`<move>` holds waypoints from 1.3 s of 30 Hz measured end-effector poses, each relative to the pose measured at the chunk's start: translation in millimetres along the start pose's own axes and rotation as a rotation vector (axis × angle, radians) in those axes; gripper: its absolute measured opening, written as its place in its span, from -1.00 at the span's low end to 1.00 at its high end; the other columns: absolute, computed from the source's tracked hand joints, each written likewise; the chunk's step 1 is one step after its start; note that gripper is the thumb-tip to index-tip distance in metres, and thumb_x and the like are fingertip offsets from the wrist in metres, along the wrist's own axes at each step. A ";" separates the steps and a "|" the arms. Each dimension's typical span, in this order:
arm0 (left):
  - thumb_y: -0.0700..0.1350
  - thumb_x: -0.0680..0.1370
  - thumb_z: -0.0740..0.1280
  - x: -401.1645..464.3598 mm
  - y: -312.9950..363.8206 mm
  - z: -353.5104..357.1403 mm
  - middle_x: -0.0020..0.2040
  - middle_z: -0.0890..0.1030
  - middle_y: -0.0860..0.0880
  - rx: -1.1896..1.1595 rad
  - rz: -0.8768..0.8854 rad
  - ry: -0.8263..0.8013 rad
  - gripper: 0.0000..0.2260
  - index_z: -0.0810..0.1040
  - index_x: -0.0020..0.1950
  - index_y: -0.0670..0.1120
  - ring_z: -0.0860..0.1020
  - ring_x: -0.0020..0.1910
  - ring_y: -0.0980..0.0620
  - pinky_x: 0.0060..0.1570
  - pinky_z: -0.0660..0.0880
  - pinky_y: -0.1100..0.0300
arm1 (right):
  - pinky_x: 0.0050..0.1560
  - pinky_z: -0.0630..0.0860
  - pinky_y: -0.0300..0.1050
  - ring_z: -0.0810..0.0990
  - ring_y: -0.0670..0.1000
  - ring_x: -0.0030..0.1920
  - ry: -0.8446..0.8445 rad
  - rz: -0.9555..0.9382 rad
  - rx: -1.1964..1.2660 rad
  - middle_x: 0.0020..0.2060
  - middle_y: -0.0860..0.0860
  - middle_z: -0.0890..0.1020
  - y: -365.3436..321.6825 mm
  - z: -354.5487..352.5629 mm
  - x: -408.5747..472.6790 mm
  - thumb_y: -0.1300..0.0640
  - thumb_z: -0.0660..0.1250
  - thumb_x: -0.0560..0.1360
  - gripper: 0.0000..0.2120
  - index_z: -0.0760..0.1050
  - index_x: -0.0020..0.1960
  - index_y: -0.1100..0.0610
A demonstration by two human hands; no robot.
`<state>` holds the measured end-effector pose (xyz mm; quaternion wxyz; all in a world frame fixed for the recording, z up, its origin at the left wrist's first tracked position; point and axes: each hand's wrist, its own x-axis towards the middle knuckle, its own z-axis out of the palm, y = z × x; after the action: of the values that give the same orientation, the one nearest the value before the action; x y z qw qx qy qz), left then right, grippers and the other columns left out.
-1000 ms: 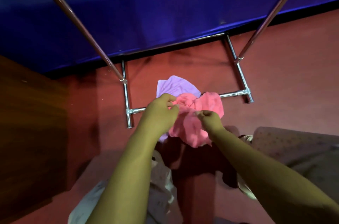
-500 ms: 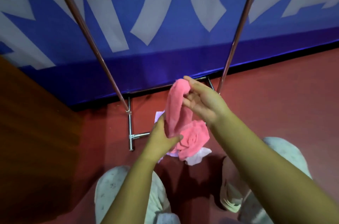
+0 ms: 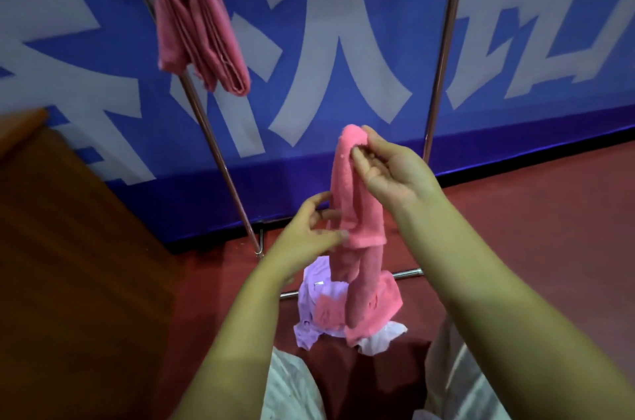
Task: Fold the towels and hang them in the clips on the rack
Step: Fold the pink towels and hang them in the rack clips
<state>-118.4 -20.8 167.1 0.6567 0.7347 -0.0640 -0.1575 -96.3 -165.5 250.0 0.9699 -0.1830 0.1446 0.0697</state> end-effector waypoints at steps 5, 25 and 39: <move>-0.27 0.41 0.46 11.0 11.3 24.8 0.05 0.61 -0.06 0.132 0.045 0.066 -0.50 0.36 0.28 -0.03 0.60 -0.02 -0.02 0.04 0.57 0.07 | 0.20 0.38 -0.09 0.40 0.10 0.37 -0.008 -0.068 0.076 0.35 0.23 0.42 -7.0 8.8 -9.0 0.38 0.06 0.61 -0.65 0.32 0.38 0.32; -0.35 0.50 0.24 19.8 137.7 4.7 -0.15 0.64 0.08 0.328 0.483 0.195 -0.71 0.60 -0.12 0.03 0.57 -0.16 0.19 -0.08 0.49 0.33 | 0.23 0.39 -0.29 0.42 -0.13 0.31 -0.324 -0.627 -1.312 0.32 -0.04 0.44 -23.0 3.7 -22.4 0.15 0.48 0.39 -0.21 0.12 0.46 -0.12; -0.09 0.36 0.52 13.1 60.1 18.0 0.10 0.62 0.07 0.182 0.235 0.059 -0.52 0.42 0.20 0.07 0.60 0.10 0.09 0.10 0.54 0.13 | -0.10 0.61 -0.02 0.64 0.02 -0.22 -0.104 -0.631 -1.207 -0.27 0.04 0.67 -2.5 13.7 5.4 -0.05 0.37 0.43 -0.74 0.60 -0.14 0.16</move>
<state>-104.9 -49.5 222.8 0.6030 0.7830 -0.1440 -0.0514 -87.1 -162.3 261.4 0.6775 -0.7217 -0.0266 -0.1392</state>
